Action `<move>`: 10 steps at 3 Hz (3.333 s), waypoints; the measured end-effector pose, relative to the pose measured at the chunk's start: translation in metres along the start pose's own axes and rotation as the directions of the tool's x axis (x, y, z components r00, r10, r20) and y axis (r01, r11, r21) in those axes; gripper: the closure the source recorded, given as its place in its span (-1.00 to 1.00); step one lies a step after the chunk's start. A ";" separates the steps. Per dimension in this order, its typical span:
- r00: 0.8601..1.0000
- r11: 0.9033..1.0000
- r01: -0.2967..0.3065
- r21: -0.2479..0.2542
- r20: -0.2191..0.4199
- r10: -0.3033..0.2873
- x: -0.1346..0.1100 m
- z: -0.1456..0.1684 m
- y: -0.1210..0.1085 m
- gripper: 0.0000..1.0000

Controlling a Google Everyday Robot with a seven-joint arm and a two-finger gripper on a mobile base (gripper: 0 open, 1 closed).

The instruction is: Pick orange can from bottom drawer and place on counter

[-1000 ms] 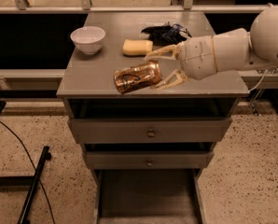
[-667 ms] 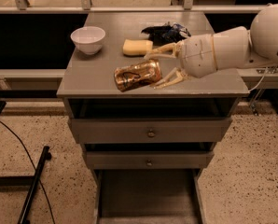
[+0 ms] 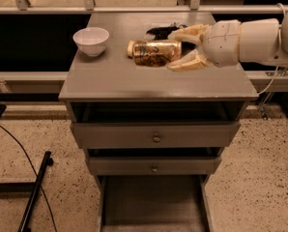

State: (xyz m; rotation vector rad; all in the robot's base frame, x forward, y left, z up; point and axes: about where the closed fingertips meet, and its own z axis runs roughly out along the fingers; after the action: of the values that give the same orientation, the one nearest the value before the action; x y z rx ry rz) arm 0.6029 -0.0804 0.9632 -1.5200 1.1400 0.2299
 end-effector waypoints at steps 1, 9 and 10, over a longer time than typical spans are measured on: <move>0.978 0.976 -0.205 0.078 -0.025 0.207 0.021 -0.013 -0.004 1.00; 0.809 0.803 -0.568 0.180 -0.059 0.585 0.116 -0.013 0.030 -0.91; 0.809 0.804 -0.568 0.178 -0.059 0.584 0.115 -0.012 0.030 -1.00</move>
Offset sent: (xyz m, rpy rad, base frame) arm -0.0001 -0.0613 -0.0612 0.2835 0.4556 -0.3634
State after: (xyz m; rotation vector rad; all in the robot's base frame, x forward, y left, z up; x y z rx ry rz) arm 0.6334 -0.1464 0.8677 -1.0209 1.6605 0.4641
